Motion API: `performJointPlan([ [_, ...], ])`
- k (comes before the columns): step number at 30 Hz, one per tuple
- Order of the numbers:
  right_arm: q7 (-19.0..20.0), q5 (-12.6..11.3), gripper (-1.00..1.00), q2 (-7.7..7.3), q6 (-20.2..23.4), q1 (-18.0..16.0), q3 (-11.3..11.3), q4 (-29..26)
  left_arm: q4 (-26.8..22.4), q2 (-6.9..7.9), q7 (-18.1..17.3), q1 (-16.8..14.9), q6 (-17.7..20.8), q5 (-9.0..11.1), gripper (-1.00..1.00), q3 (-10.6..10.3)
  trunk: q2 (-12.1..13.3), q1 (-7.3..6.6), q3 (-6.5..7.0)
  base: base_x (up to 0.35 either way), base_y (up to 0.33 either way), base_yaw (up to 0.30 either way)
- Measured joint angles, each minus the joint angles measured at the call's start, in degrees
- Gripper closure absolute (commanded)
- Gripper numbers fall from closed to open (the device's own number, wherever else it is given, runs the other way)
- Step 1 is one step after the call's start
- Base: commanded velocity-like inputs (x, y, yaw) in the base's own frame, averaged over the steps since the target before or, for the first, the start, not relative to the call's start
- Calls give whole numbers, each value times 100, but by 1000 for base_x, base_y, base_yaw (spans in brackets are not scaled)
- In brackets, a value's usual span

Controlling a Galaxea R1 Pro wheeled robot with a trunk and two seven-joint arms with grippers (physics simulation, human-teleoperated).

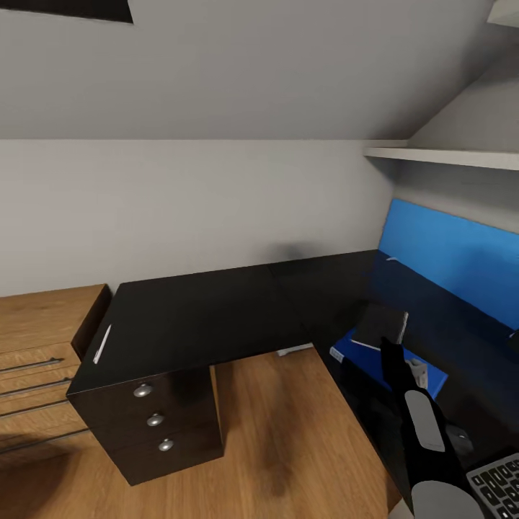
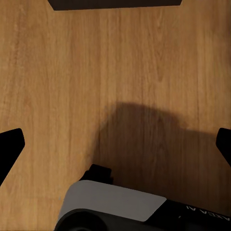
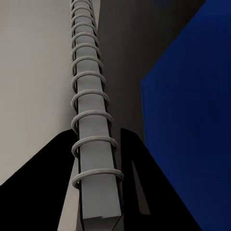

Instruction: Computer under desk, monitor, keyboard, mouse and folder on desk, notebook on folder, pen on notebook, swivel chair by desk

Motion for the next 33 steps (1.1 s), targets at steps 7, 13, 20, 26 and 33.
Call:
performJointPlan([
  [7, 7, 31, 100, 166, 15, 0, 92, 210, 55, -119, -9, 2, -63, -22, -100, 9, 0, 0, 0, 0, 0, 0],
  [13, 5, 40, 100, 244, 21, 8, 98, 331, 61, -164, -9, 2, -63, -19, -100, 24, 0, 0, 0, 0, 0, 0],
  [20, -7, 40, 100, 251, -9, 8, 98, 343, 68, -162, -9, 2, -63, -14, -100, 32, 0, 0, 0, 0, 0, 0],
  [26, -11, 47, 100, 258, -29, 8, 98, 339, 70, -159, -9, 2, -63, -11, -100, 35, 0, 0, 0, 0, 0, -1],
  [33, -12, 55, 100, 253, -38, 9, 97, 332, 72, -158, -8, 2, -63, -6, -100, 33, 0, 0, 0, 0, 0, -140],
])
